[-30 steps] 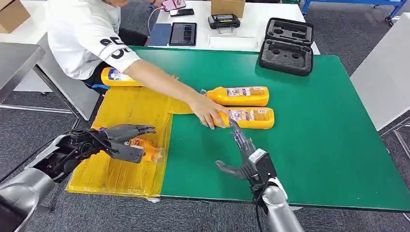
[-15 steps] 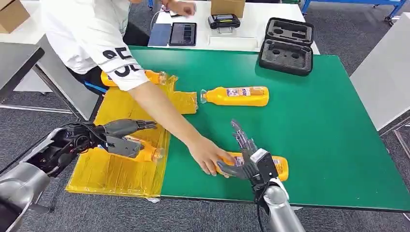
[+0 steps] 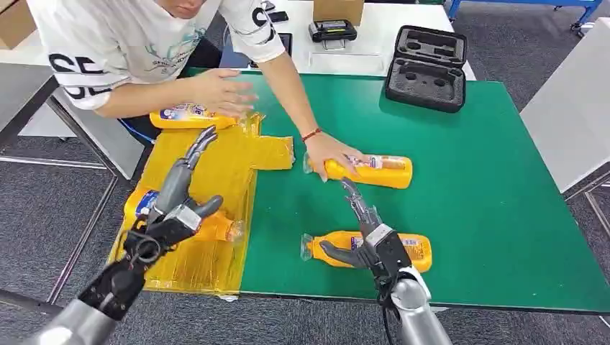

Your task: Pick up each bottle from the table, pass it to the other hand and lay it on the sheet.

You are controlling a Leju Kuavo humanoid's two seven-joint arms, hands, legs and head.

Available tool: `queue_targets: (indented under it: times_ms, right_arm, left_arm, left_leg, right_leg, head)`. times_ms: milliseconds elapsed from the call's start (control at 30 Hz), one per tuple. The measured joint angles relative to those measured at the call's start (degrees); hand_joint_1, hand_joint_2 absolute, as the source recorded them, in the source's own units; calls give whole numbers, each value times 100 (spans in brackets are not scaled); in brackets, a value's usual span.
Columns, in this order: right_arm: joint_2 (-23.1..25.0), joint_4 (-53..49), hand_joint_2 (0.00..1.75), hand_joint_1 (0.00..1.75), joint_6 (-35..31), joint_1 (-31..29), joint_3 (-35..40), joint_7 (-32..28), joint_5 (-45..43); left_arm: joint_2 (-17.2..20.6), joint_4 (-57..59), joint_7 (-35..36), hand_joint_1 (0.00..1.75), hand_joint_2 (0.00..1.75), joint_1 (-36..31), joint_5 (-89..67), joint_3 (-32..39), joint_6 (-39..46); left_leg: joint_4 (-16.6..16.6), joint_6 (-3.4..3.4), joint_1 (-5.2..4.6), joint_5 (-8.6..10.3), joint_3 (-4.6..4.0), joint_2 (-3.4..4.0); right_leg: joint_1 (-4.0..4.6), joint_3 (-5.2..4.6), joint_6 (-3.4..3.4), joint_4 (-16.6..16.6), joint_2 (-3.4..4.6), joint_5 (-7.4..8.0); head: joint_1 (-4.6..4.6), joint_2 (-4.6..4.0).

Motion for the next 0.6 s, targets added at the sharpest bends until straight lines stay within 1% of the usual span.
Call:
queue_targets:
  times_ms: [100,200,300,400,533,600]
  right_arm:
    - [-22,-340,175,0,-254,132,46,221,367]
    - [-126,-682,175,0,-347,160,83,574,831]
    - [-453,-1041,175,0,-349,147,142,881,1196]
    - [-860,-1355,175,0,-345,87,155,1092,1376]
    - [-1365,-1666,175,0,-282,57,254,1298,1468]
    - [-1695,-1780,175,0,-168,61,298,1388,1396]
  left_arm:
    - [-511,-807,-13,0,175,858,620,478,1162]
    - [-781,-1349,-15,0,175,1333,888,719,1528]
    - [-920,-1801,-17,0,175,1741,983,871,1655]
    - [-983,-2061,-17,0,175,2001,1007,967,1769]
    - [-1020,-2260,-17,0,175,2231,1066,1041,1845]
    - [-1026,-2345,-17,0,175,2361,1081,1085,1867]
  left_leg:
    - [0,10,-5,-13,-5,6]
    - [0,11,-2,-12,-14,-6]
    - [0,12,1,-11,-14,-6]
    - [0,16,0,-7,-17,-9]
    - [1,18,-2,-6,-17,-13]
    - [1,18,-2,-6,-18,-20]
  right_leg:
    - [-1,-8,2,-2,-1,-2]
    - [3,-9,2,-3,-14,-5]
    - [3,-9,3,-2,-14,-4]
    - [1,-7,4,-2,-15,-2]
    - [0,-6,5,-3,-18,-1]
    - [0,-6,5,-3,-23,-1]
  head:
    - [-4,0]
    - [-11,0]
    - [-7,0]
    - [-4,0]
    - [-7,0]
    - [-7,0]
